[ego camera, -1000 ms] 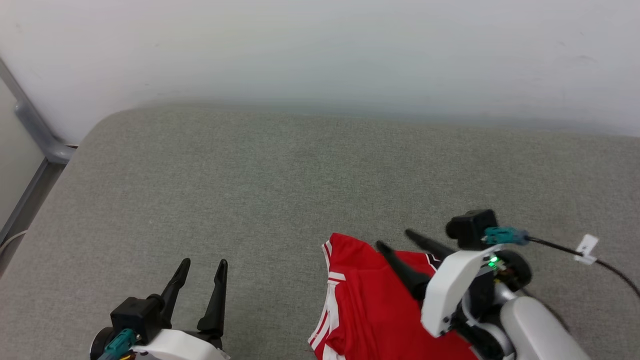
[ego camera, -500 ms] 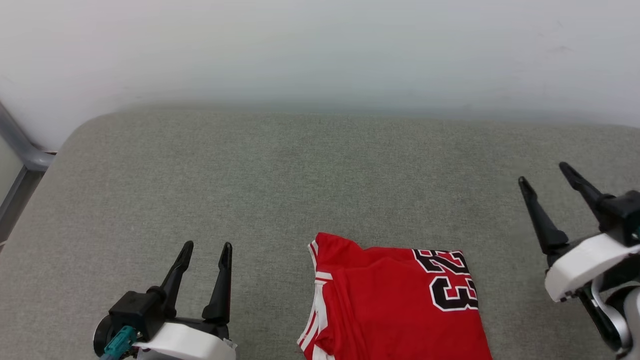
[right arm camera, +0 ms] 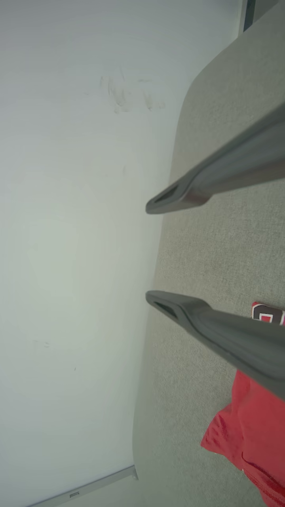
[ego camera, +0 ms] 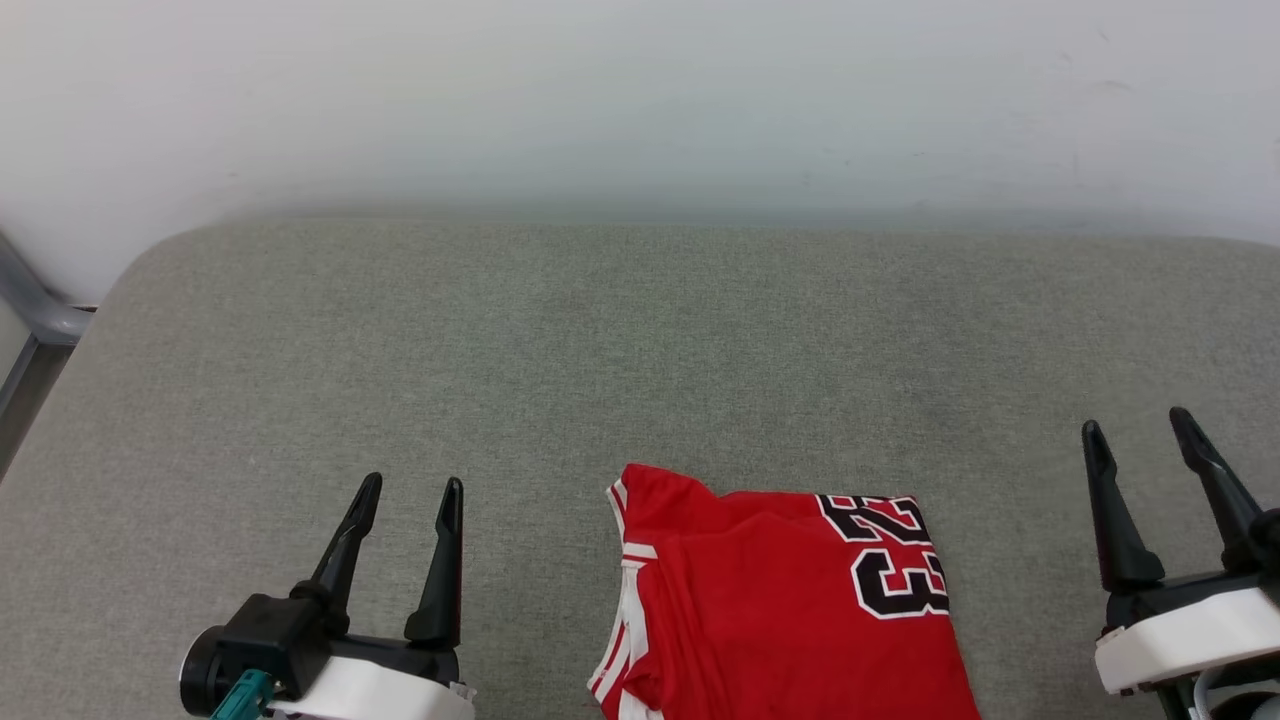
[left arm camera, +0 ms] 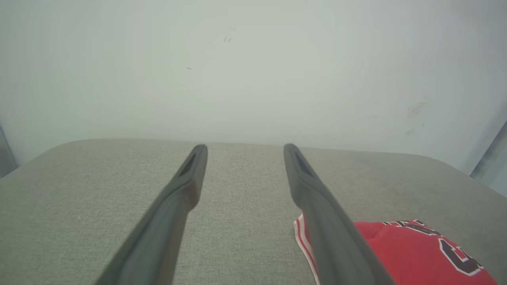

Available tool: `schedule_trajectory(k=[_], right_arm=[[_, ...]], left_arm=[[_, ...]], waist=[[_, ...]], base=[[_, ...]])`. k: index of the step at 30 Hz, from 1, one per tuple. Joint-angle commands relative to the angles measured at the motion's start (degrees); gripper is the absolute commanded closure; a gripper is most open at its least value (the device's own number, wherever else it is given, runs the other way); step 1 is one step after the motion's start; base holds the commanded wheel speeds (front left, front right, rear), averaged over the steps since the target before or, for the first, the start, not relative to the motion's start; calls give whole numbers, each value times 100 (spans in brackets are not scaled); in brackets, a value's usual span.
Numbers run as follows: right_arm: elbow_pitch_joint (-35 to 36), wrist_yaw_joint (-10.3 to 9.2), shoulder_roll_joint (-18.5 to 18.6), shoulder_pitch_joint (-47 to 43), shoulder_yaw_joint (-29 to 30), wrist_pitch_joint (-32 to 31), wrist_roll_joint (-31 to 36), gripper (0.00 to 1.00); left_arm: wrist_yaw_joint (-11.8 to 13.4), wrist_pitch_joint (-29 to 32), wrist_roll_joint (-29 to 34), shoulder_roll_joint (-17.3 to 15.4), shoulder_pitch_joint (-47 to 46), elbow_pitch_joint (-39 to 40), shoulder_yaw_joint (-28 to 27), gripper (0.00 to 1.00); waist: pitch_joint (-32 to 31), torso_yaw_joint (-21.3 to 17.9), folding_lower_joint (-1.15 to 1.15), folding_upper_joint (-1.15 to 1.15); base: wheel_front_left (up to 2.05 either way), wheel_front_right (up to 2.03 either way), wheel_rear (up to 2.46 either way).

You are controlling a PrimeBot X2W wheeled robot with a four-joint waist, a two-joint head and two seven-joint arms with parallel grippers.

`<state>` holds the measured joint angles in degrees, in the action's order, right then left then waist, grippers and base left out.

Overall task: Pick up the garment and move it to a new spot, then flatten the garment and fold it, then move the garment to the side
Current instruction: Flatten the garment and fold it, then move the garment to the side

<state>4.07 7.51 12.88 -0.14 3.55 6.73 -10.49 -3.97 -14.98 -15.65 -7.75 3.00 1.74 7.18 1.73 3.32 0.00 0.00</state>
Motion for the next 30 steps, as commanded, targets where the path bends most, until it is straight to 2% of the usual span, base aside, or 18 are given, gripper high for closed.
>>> schedule_trajectory(k=[1,7,16,20,28,30], right_arm=[[43,-5,-95,-106,2,44,65,0],[-60,-5,-293,-253,-7,143,113,0],[-78,-5,-279,-258,-109,-100,64,0],[-135,-5,-234,-272,-245,-573,-48,0],[-417,-5,-311,-288,-563,-2138,-322,0],[-472,-5,-311,-274,-579,-2322,-306,0]], left_arm=[[-58,-28,83,64,52,12,-51,0],[-171,-28,274,204,114,23,-188,0],[-292,-28,398,301,45,-12,-294,0],[-321,-28,429,336,-1,-39,-272,0],[-337,-28,436,381,-128,-79,-243,0],[-340,-28,435,383,-140,-86,-235,0]], waist=[[-7,8,0,0],[-13,15,0,0],[78,26,0,0],[174,77,0,0],[415,263,0,0],[446,292,0,0]], base=[[0,0,0],[0,0,0],[0,0,0],[0,0,0],[0,0,0],[0,0,0]])
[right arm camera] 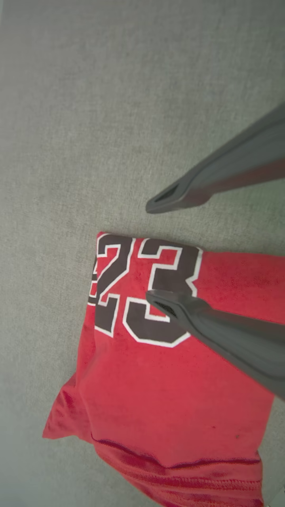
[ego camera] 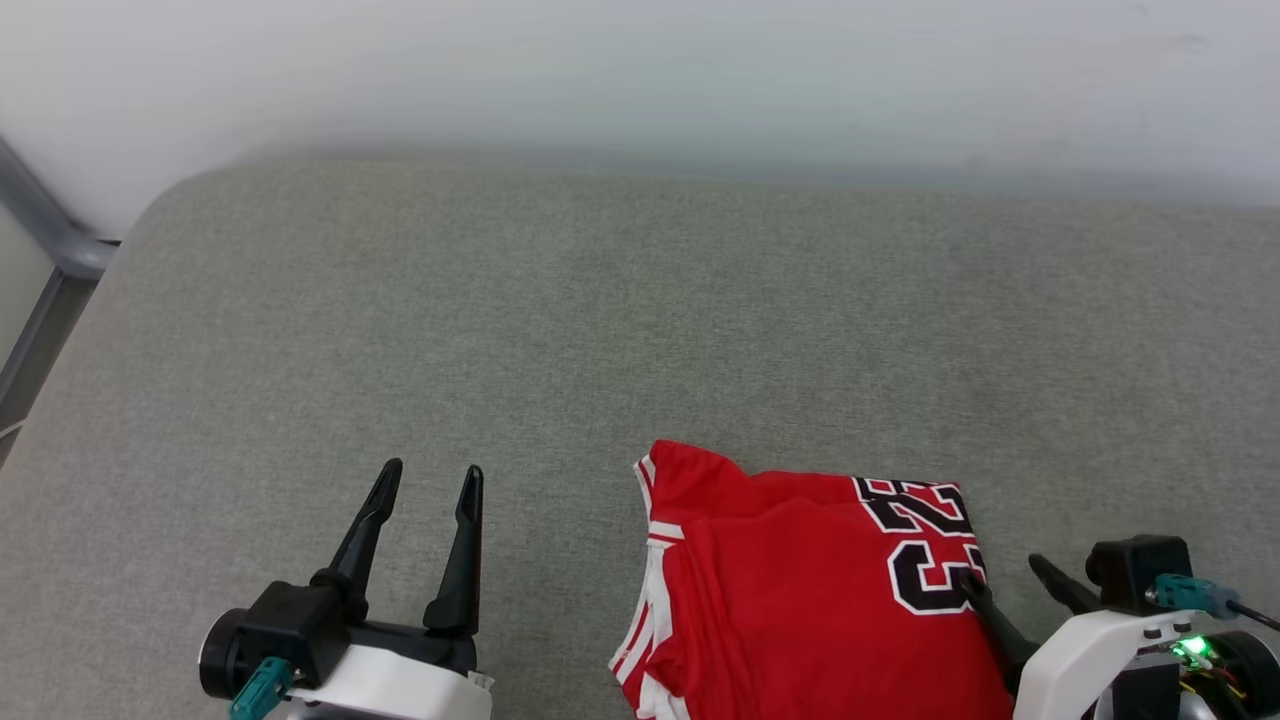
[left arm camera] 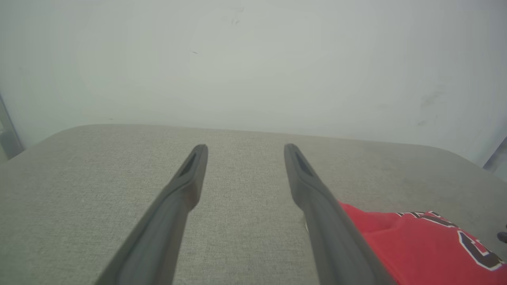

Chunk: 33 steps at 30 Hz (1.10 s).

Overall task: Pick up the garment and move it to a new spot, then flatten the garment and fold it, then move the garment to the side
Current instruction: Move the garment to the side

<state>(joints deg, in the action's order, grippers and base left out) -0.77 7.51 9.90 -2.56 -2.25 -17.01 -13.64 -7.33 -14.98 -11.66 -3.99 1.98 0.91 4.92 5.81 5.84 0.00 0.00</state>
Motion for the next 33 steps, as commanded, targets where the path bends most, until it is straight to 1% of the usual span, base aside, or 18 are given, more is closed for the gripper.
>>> schedule_trajectory(k=[1,5,12,14,17,18,19,20,24,28,33], right_arm=[[-43,-5,-35,-8,31,-116,46,0],[-284,-3,-348,106,202,-759,-27,0],[-651,-5,-454,187,198,-1379,194,0],[-778,-4,-432,173,119,-1568,252,0],[-950,-2,-433,134,-39,-1756,160,0],[-997,2,-430,132,-69,-1800,125,20],[-1042,4,-412,144,-90,-1833,118,65],[-1083,4,-378,173,-108,-1854,136,100],[-1116,-8,-288,299,-91,-1703,141,100],[-960,-8,-92,457,-208,-1509,197,100],[-522,-8,438,726,-614,-1224,458,100]], left_arm=[[-7,-28,38,12,-57,-9,0,0],[-10,-28,46,28,-127,-31,27,0],[-15,-28,-1,52,-224,1,26,0],[-16,-28,-20,57,-251,32,24,0],[-17,-28,-41,41,-266,45,26,0],[-17,-28,-45,35,-283,49,32,0],[-17,-28,-45,28,-300,45,40,0],[-16,-28,-50,15,-313,32,58,0],[-16,-28,-65,-41,-321,2,131,0],[-17,-28,-93,-79,-264,-14,172,0],[-17,-28,-138,-119,-196,-4,272,0]], waist=[[72,72,0,0],[164,187,0,0],[306,344,0,0],[344,378,0,0],[380,411,0,0],[393,417,0,0],[403,422,0,0],[407,424,0,0],[376,386,0,0],[279,257,0,0],[176,-41,0,0]], base=[[0,0,0],[0,0,0],[0,0,0],[0,0,0],[0,0,0],[0,0,0],[0,0,0],[0,0,0],[0,0,0],[0,0,0],[0,0,0]])
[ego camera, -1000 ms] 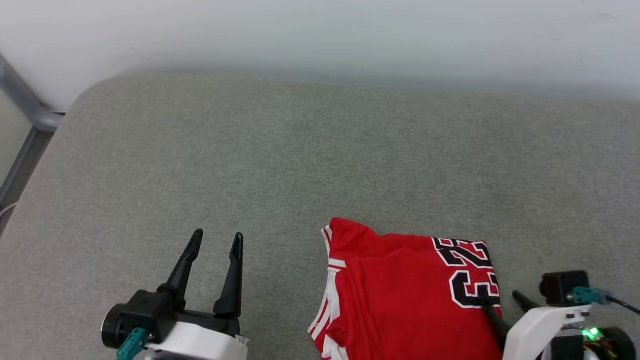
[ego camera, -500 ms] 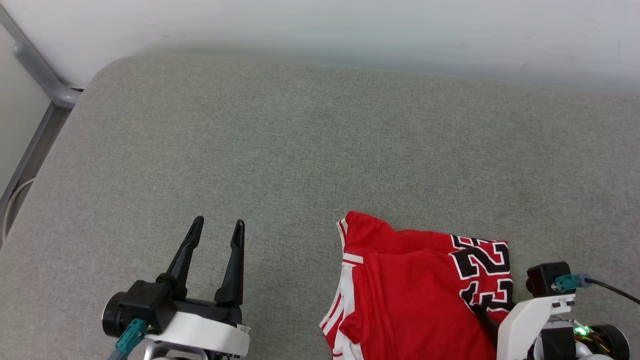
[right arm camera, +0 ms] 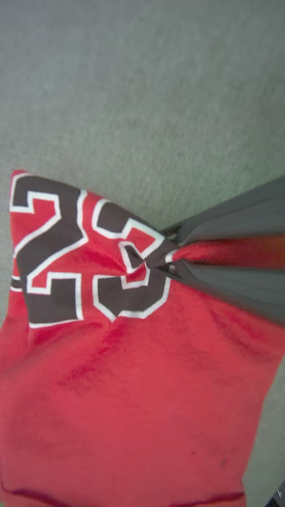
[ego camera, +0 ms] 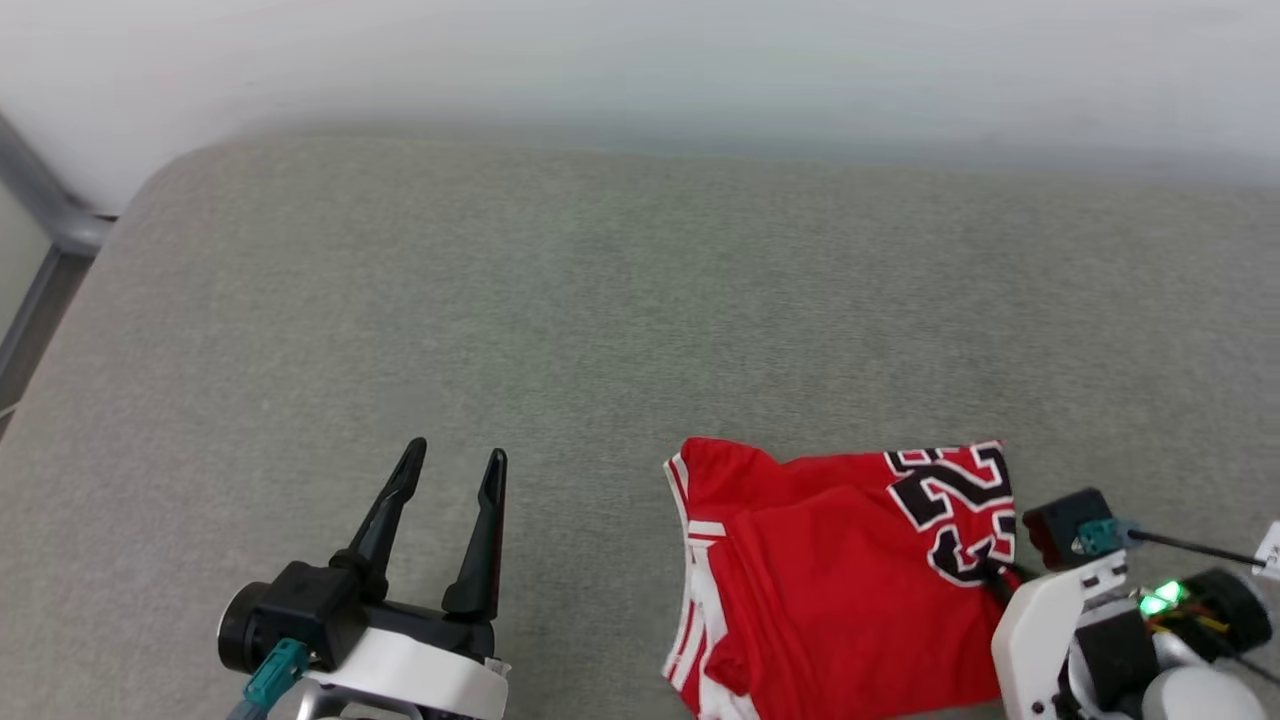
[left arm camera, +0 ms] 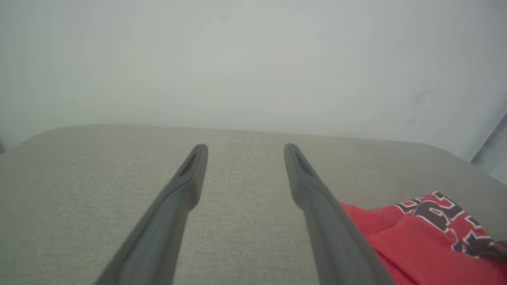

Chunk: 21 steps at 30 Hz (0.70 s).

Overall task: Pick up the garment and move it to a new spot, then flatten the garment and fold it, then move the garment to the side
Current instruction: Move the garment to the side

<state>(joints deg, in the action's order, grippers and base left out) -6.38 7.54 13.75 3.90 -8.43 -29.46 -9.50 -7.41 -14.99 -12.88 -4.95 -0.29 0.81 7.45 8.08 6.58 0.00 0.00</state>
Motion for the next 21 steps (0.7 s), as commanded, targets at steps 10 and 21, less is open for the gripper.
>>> schedule_trajectory(k=[10,21], right_arm=[[912,-10,1622,642,-967,-212,-19,100],[844,-12,3150,1518,-1571,-150,-419,100]], left_arm=[[-9,-26,28,-40,-45,124,336,0],[-10,-26,131,-170,-465,335,699,0]], waist=[[59,-1028,0,0],[742,-2036,0,0]], base=[[0,0,0],[0,0,0]])
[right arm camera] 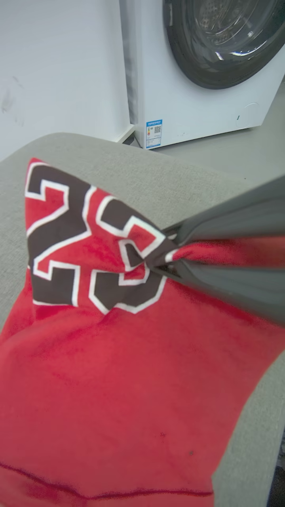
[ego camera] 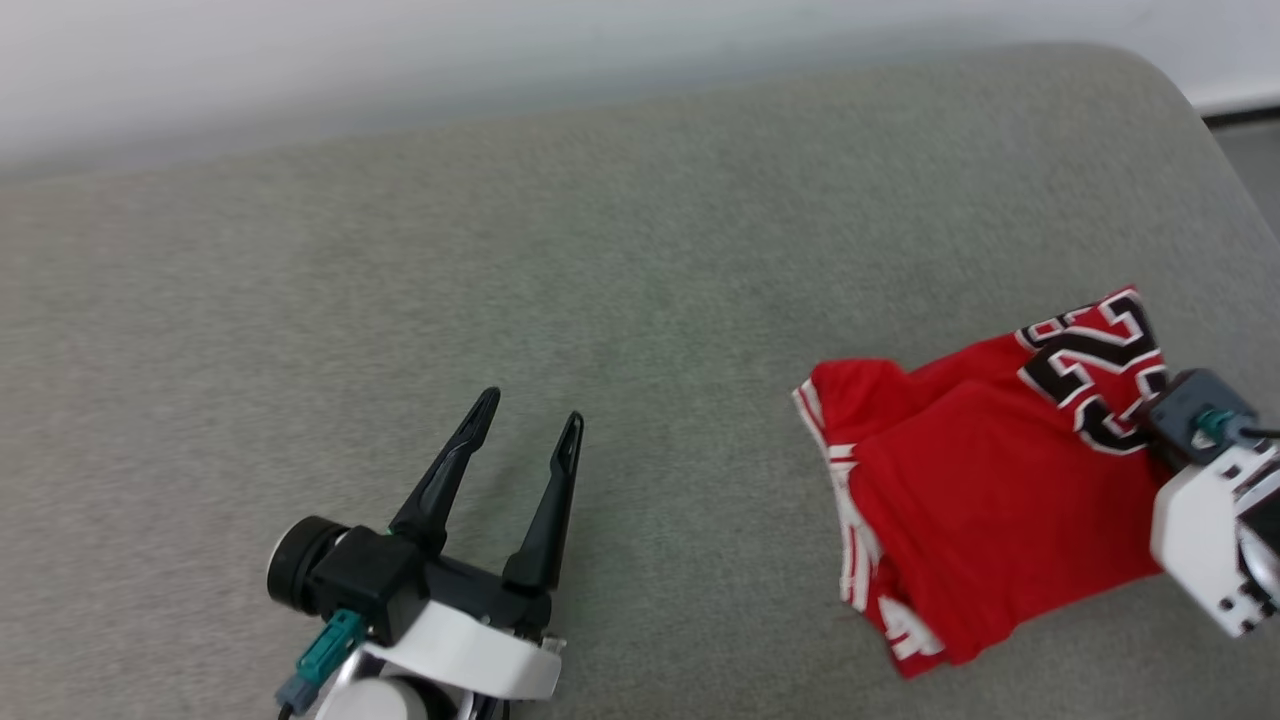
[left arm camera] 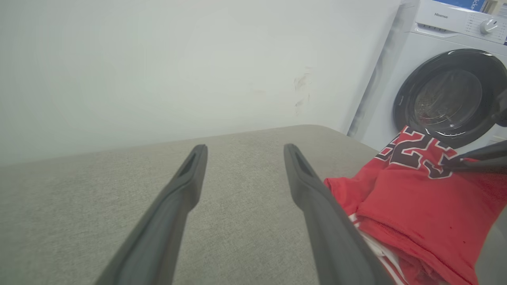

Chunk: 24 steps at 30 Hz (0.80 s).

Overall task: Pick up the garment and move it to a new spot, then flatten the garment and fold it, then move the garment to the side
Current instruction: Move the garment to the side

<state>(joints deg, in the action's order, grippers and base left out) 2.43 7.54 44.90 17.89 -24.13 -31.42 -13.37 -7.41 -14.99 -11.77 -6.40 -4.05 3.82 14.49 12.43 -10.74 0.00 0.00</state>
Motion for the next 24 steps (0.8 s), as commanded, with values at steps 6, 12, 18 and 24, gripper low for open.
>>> schedule_trajectory(k=[6,12,18,24], right_arm=[[-793,-11,247,584,202,611,6,100],[-1781,-12,338,1006,602,1258,126,100],[-2765,-11,215,1346,1192,1817,262,100],[-3462,-11,145,1556,1681,2121,426,100]], left_arm=[[-10,-21,78,-268,-529,204,237,0],[-10,9,153,-545,-927,511,386,0],[-10,246,184,-773,-1251,959,393,0],[34,408,173,-872,-1420,1358,289,0]], waist=[[894,-627,0,0],[1474,-768,0,0],[1931,-679,0,0],[2186,-518,0,0]], base=[[0,0,0],[0,0,0],[0,0,0],[0,0,0]])
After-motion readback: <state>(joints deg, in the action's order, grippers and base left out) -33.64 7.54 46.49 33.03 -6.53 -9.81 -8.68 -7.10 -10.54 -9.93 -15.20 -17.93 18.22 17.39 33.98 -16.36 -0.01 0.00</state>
